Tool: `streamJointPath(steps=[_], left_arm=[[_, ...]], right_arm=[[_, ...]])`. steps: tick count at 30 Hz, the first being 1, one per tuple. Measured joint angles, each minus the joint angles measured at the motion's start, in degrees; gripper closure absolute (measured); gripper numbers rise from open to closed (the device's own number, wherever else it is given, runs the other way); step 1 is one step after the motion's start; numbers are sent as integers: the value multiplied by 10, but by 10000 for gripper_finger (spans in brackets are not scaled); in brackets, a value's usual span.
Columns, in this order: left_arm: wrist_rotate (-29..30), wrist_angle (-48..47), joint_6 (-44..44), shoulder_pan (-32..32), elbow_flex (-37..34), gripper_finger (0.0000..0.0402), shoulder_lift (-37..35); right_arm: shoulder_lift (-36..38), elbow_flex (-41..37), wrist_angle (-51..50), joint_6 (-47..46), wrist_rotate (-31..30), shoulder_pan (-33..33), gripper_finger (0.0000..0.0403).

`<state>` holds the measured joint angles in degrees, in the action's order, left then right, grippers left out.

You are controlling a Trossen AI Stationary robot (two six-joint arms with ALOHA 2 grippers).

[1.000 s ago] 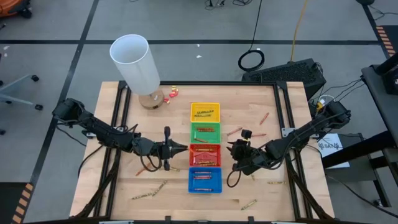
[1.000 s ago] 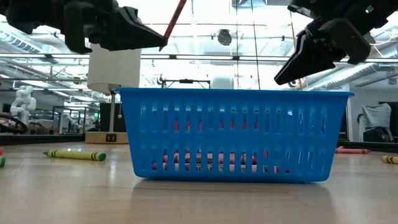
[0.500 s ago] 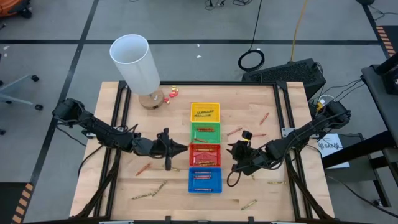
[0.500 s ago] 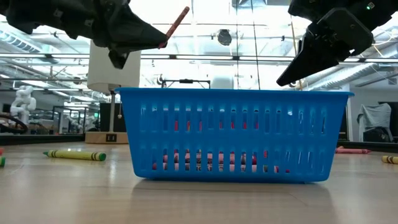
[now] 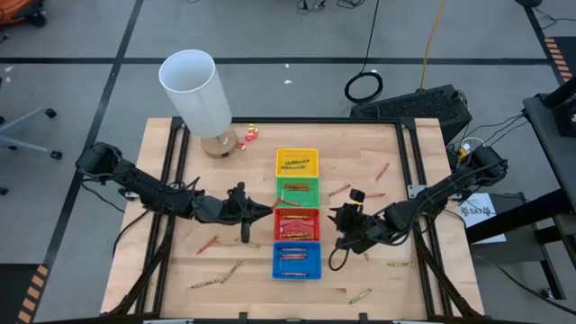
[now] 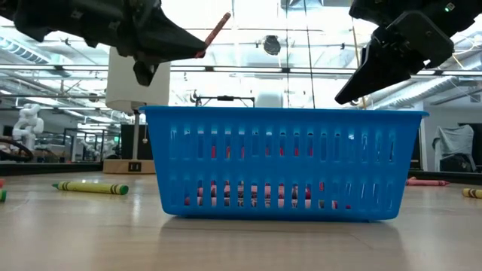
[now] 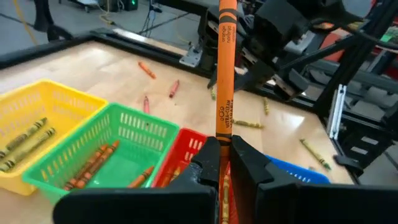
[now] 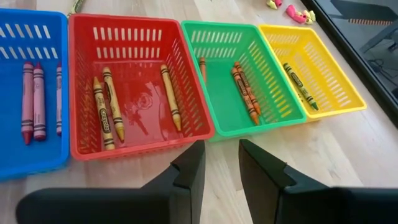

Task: Sort crayons
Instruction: Put the orange crayon into the green bin

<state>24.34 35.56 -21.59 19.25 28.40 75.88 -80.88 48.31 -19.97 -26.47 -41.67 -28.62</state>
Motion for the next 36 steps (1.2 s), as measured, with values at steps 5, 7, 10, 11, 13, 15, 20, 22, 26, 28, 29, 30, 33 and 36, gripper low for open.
streamJointPath(steps=[5, 7, 10, 11, 13, 15, 20, 22, 26, 28, 29, 30, 33, 36], left_arm=[[-3, -5, 66, -37, 22, 386, 0], [-19, -28, 92, -58, 39, 386, 0], [-29, -106, 124, -95, 73, 386, 0], [-30, -139, 133, -107, 85, 386, 1], [-32, -196, 146, -132, 110, 386, 9], [-36, -244, 151, -151, 120, 386, 18], [-68, -231, 206, -179, 128, 386, 56], [-85, -218, 216, -184, 128, 386, 78], [-99, -191, 225, -185, 128, 386, 128], [-100, -190, 225, -185, 129, 386, 148], [-100, -191, 225, -185, 131, 386, 157], [-101, -191, 225, -185, 133, 386, 165], [-106, -187, 227, -185, 143, 386, 185], [-109, -190, 237, -185, 149, 386, 203]], right_arm=[[0, 0, 0, 20, 0, 0, 321], [0, 0, 0, 32, -1, 0, 321], [0, 0, 0, 56, -3, 1, 321], [0, 0, 0, 64, -3, 3, 321], [0, 0, 0, 78, -3, 5, 321], [0, 0, -1, 87, -4, 9, 321], [0, 0, -3, 92, -4, 20, 321], [0, 0, -4, 92, -4, 22, 321], [0, 0, -4, 91, -4, 23, 321], [0, 0, -4, 90, -3, 23, 321], [0, 0, -4, 89, -3, 23, 321], [0, 0, -4, 87, -3, 23, 321], [0, 0, -5, 78, -2, 23, 321], [0, 0, -5, 77, -1, 23, 321]])
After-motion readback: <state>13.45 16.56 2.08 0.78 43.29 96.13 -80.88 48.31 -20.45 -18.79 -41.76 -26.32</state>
